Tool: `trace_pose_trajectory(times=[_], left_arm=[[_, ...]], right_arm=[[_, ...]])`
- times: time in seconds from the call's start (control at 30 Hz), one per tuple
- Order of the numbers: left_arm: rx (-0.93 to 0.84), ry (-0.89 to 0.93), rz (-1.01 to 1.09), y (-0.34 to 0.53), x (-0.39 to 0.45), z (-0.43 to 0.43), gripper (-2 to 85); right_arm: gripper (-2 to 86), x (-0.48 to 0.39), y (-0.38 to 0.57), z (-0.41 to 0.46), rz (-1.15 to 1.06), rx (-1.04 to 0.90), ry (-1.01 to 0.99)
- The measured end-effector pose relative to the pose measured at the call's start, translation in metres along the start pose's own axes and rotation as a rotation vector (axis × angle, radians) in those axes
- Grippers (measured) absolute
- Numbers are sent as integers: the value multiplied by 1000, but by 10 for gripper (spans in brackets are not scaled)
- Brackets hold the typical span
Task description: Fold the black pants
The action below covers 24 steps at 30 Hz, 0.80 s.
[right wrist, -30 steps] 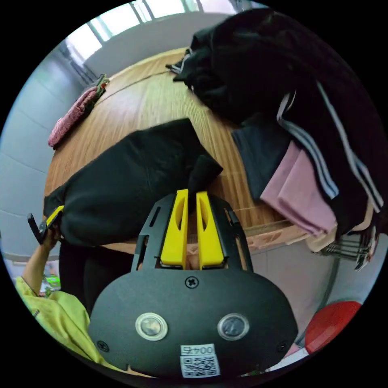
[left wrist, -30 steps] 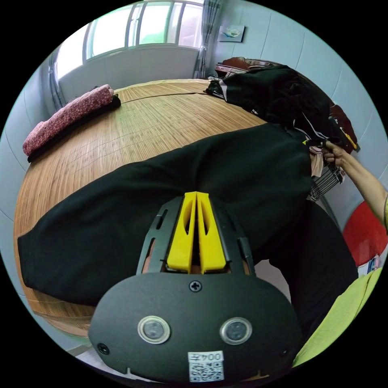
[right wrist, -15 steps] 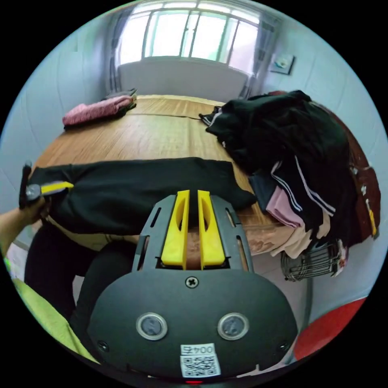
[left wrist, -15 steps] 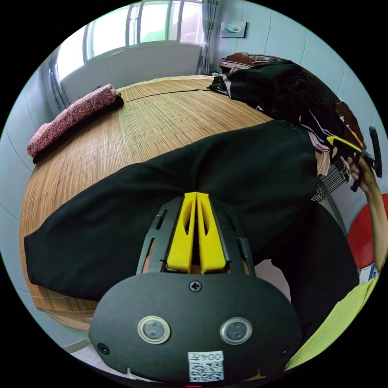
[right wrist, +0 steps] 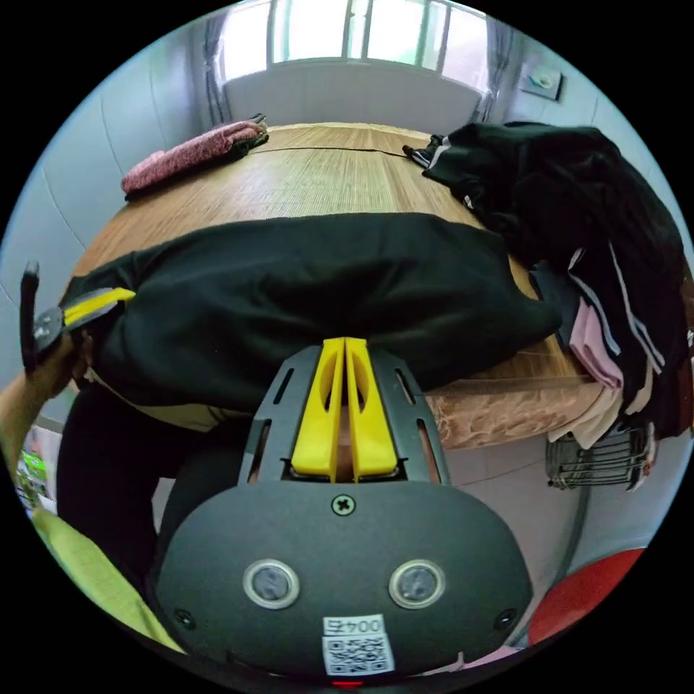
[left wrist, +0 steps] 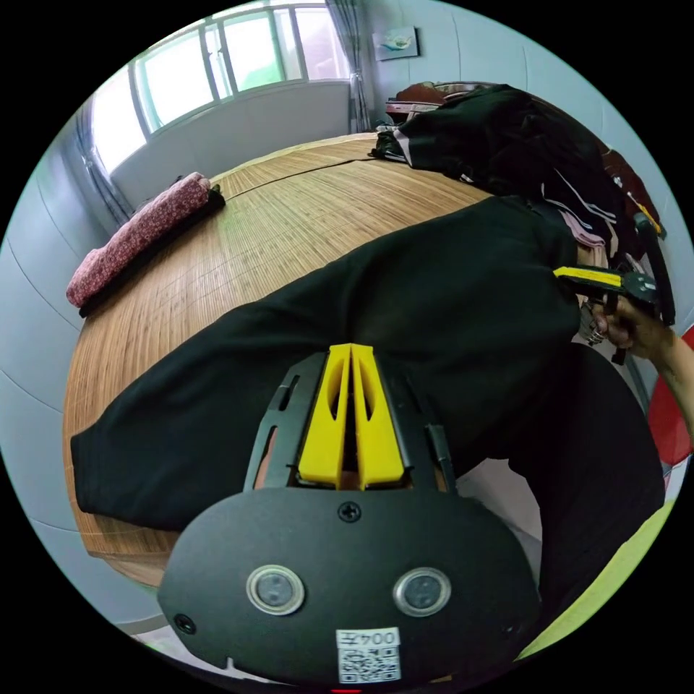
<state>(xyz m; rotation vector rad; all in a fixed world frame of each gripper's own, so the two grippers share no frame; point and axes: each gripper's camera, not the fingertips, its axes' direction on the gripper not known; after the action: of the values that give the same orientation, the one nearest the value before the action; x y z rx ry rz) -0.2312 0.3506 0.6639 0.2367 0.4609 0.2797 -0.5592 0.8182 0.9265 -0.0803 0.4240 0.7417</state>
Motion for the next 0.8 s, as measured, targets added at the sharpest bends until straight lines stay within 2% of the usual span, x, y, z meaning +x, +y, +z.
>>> trace_pose_trajectory(times=[0.03,0.1,0.17,0.3,0.37,0.43,0.53,0.67,0.73,0.8], left_arm=[[-14,10,-15,-3,-4,1,2],[-32,12,-21,-8,-7,0,2],[-48,22,-41,-15,-11,-7,2],[161,168,-35,-35,8,-50,1],[165,206,17,-47,28,-49,1],[88,207,112,-56,57,-26,2],[-57,208,202,-50,81,17,3],[-26,245,132,-42,74,29,4],[-73,284,99,-51,68,25,5],[-67,307,67,-64,62,9,9]], right_arm=[[4,15,-4,-9,71,-4,-66],[15,35,4,-35,207,109,-164],[55,56,21,-49,361,155,-344],[95,65,48,-21,507,70,-523],[96,64,60,-2,584,43,-578],[85,56,57,-3,556,65,-556],[68,33,30,-14,360,80,-451],[59,7,-27,-9,55,-1,-281],[56,3,-46,0,36,-74,-291],[55,5,-49,7,123,-85,-401]])
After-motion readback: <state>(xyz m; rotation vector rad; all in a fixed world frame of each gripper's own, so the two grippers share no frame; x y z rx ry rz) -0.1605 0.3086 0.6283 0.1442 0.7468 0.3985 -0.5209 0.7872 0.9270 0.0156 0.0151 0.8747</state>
